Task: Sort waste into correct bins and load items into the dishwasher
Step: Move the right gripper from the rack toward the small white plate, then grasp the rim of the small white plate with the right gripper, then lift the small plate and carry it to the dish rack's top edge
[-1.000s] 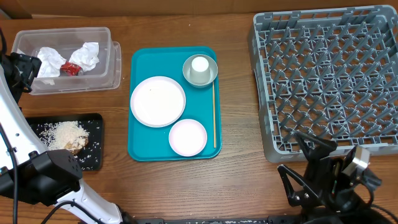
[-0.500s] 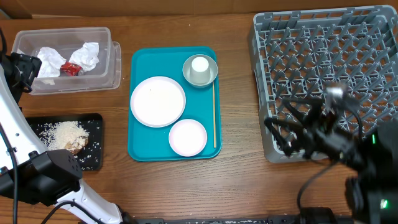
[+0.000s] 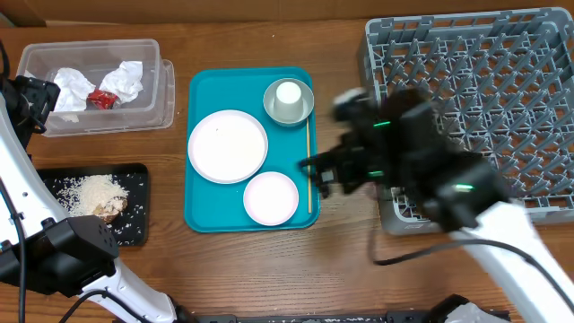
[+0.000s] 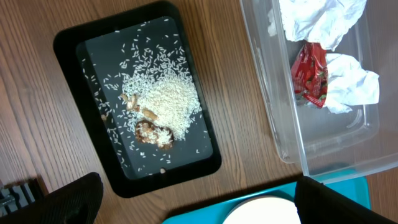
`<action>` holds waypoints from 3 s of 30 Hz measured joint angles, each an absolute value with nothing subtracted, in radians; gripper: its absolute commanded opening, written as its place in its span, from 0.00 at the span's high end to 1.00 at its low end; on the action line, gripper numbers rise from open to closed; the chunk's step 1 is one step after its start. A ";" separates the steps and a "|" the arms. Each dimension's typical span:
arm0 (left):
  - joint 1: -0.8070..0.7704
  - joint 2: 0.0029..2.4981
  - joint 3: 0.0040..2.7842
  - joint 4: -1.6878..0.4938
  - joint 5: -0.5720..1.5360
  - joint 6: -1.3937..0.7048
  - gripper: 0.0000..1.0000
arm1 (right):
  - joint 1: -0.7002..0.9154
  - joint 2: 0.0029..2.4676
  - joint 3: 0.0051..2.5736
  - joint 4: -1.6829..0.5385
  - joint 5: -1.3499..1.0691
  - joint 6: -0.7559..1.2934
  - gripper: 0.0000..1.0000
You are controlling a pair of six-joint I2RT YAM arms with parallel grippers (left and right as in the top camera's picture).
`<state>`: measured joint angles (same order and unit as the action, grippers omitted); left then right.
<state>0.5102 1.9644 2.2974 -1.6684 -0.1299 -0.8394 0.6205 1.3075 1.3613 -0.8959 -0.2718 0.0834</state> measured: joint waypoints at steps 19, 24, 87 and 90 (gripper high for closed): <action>0.510 1.964 2.297 -1.668 -0.130 -0.839 0.00 | 0.885 1.752 1.363 -0.643 -0.345 0.160 0.00; 0.510 1.964 2.297 -1.668 -0.130 -0.839 0.00 | 0.885 1.860 1.364 -0.659 -0.257 0.212 0.03; 0.510 1.964 2.297 -1.668 -0.130 -0.839 0.00 | 0.891 1.930 1.757 -1.066 0.228 0.419 0.96; 0.510 1.964 2.297 -1.668 -0.130 -0.839 0.00 | 0.730 1.865 1.808 -1.069 0.205 0.363 0.96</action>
